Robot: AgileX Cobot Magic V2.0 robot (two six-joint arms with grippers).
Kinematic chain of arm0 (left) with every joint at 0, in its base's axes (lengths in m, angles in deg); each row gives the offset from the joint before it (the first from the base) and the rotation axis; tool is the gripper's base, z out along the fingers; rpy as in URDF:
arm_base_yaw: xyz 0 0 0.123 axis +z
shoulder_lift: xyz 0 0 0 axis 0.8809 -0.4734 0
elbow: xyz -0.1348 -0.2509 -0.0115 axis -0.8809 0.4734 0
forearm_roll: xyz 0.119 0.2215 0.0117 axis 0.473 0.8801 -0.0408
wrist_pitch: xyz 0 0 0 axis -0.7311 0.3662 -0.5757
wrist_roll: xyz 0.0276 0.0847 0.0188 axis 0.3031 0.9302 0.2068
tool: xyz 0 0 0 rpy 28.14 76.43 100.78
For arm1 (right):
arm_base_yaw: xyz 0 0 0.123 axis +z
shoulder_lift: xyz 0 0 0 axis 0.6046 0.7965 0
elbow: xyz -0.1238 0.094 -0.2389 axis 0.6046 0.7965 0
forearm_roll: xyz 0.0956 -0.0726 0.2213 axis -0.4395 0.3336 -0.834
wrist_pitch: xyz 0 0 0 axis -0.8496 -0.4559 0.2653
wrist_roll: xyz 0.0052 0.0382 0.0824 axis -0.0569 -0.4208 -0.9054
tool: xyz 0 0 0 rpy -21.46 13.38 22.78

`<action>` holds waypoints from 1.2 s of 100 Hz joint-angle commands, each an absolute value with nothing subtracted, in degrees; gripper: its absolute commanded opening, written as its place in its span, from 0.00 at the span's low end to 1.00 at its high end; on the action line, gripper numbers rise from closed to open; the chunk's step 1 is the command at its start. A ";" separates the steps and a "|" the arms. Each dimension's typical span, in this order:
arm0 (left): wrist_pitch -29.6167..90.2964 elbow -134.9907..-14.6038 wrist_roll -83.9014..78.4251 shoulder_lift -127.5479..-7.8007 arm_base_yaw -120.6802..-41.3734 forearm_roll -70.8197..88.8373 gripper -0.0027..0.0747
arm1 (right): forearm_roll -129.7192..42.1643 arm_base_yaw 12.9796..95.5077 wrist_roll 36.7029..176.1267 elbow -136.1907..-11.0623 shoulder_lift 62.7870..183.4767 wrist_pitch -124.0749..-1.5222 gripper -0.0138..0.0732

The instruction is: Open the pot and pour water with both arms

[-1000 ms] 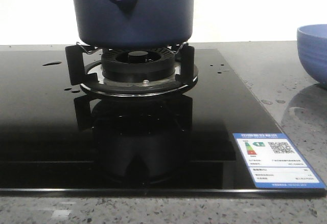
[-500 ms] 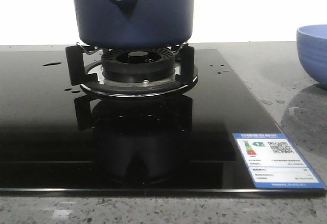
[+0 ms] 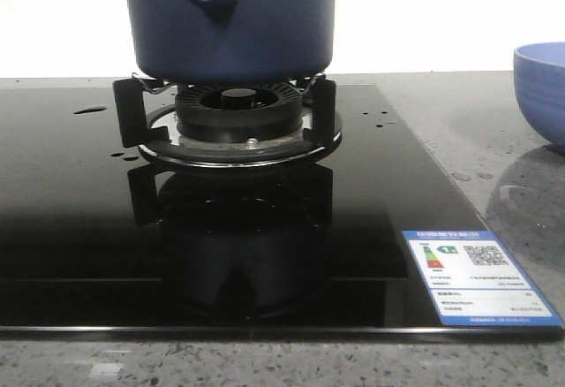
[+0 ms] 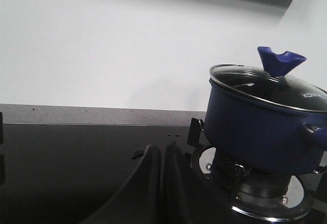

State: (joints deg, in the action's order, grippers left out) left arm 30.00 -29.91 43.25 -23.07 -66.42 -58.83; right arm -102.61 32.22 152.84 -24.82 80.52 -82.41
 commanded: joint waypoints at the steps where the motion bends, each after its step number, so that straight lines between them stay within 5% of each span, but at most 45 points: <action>1: 30.37 -31.43 42.73 -23.53 -66.25 -60.28 0.01 | -105.22 32.35 153.50 -26.23 80.82 -81.86 0.10; 41: 29.96 -31.43 39.17 -23.53 -66.25 -55.08 0.01 | -105.22 32.35 153.50 -26.23 80.82 -81.86 0.10; 70: 18.91 -30.37 -42.20 -23.53 -66.37 24.26 0.01 | -105.22 32.35 153.50 -26.23 80.82 -81.86 0.10; 120: 20.30 -15.37 -44.34 -8.23 -66.37 30.52 0.01 | -105.22 32.35 153.50 -26.23 80.82 -81.86 0.10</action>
